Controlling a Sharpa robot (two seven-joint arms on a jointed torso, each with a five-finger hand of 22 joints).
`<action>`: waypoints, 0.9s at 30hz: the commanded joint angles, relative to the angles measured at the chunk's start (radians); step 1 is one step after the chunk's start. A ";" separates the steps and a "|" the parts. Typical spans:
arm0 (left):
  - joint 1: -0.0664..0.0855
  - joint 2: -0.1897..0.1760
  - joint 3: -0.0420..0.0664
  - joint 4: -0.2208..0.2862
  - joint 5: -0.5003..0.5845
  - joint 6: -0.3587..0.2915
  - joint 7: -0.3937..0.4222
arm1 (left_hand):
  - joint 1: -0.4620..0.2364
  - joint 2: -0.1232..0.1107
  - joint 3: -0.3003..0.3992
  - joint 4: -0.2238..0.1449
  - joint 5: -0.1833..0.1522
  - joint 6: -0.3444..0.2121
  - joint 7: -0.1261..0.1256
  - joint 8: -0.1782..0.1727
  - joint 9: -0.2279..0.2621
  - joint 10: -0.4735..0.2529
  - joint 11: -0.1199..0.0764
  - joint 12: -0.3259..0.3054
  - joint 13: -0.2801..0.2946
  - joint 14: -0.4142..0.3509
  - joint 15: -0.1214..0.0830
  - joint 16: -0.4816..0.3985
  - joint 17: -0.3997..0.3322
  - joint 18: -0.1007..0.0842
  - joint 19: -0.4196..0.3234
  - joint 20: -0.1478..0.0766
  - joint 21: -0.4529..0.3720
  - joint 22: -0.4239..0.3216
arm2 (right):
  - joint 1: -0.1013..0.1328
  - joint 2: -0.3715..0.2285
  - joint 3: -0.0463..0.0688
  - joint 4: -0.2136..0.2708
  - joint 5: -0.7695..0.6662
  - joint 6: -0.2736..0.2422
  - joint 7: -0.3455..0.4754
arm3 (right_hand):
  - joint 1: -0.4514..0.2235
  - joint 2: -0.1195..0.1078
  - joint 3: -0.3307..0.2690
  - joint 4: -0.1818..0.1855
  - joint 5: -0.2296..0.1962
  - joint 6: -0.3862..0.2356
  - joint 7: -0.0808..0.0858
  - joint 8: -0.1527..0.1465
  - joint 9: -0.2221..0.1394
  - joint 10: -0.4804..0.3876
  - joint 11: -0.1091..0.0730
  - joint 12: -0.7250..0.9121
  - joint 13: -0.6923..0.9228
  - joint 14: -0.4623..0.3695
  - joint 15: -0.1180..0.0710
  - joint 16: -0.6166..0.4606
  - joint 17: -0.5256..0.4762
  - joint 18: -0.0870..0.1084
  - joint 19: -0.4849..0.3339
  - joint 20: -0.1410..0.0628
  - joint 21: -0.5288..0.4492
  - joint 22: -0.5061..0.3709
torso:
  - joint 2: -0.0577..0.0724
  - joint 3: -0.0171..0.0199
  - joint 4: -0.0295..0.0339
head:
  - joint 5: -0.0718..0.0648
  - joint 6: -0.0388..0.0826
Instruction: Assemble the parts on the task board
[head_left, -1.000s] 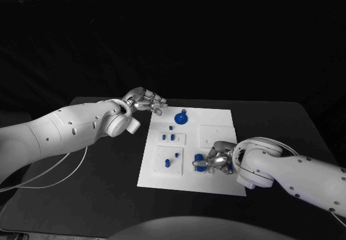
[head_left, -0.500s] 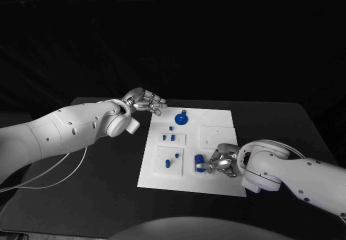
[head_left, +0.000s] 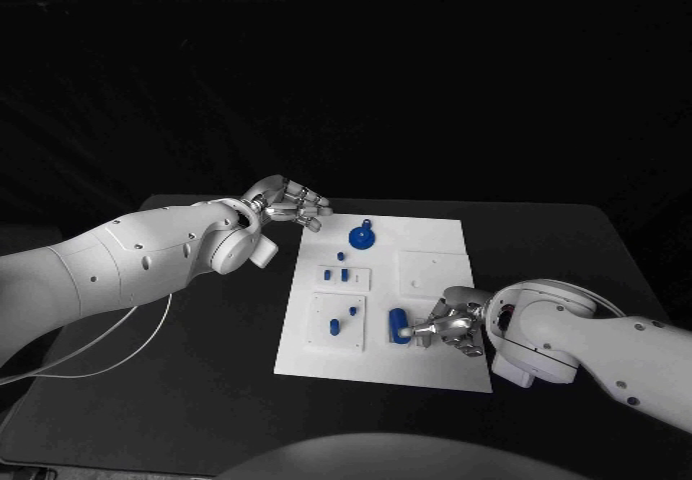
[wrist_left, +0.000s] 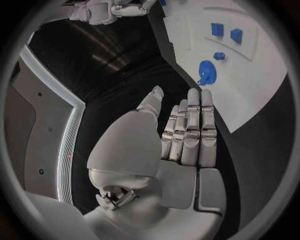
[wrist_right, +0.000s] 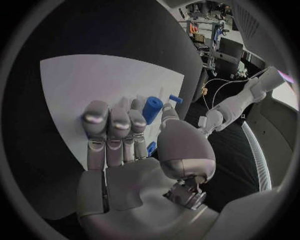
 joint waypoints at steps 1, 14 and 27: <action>0.000 0.000 0.000 0.001 0.006 0.014 0.004 | -0.009 0.004 0.001 0.005 -0.004 -0.007 -0.003 0.003 0.002 -0.008 0.000 0.001 0.002 -0.007 -0.003 0.006 0.001 -0.006 0.006 -0.003 0.006 -0.001 | -0.004 -0.006 0.003 0.009 0.027 0.035 0.028 | 0.001 0.014 -0.004 -0.008 0.011 0.009 -0.001 0.002 0.003 0.003 0.000 0.007 -0.001 0.005 -0.002 0.006 -0.002 -0.012 0.061 0.003 0.006 0.093 | 0.000 0.0004 0.0008 | 0.000 -0.001; 0.000 0.000 -0.003 0.000 0.006 0.018 0.002 | -0.009 0.004 0.000 0.007 -0.005 -0.007 -0.002 0.003 0.002 -0.008 0.000 0.001 0.002 -0.008 -0.003 0.006 0.001 -0.006 0.007 -0.003 0.006 -0.007 | -0.010 -0.008 0.010 0.005 0.040 0.033 0.021 | 0.030 0.052 -0.015 -0.072 0.211 0.013 -0.004 0.002 -0.001 0.004 -0.003 0.010 -0.003 0.004 -0.003 0.008 -0.005 -0.014 0.061 0.001 0.007 0.094 | 0.000 -0.0013 0.0020 | 0.000 -0.003; 0.000 0.001 -0.011 0.004 0.006 0.022 -0.002 | -0.009 0.004 0.000 0.007 -0.005 -0.007 -0.002 0.003 0.002 -0.008 0.000 0.001 0.002 -0.008 -0.003 0.006 0.001 -0.006 0.007 -0.003 0.006 -0.007 | -0.011 0.017 0.010 -0.021 0.005 -0.018 0.003 | 0.019 0.096 -0.027 -0.086 0.208 0.016 -0.007 0.002 0.008 0.007 -0.005 0.013 -0.003 0.005 -0.005 0.009 -0.008 -0.014 0.062 0.000 0.008 0.093 | 0.000 -0.0009 0.0019 | -0.001 -0.002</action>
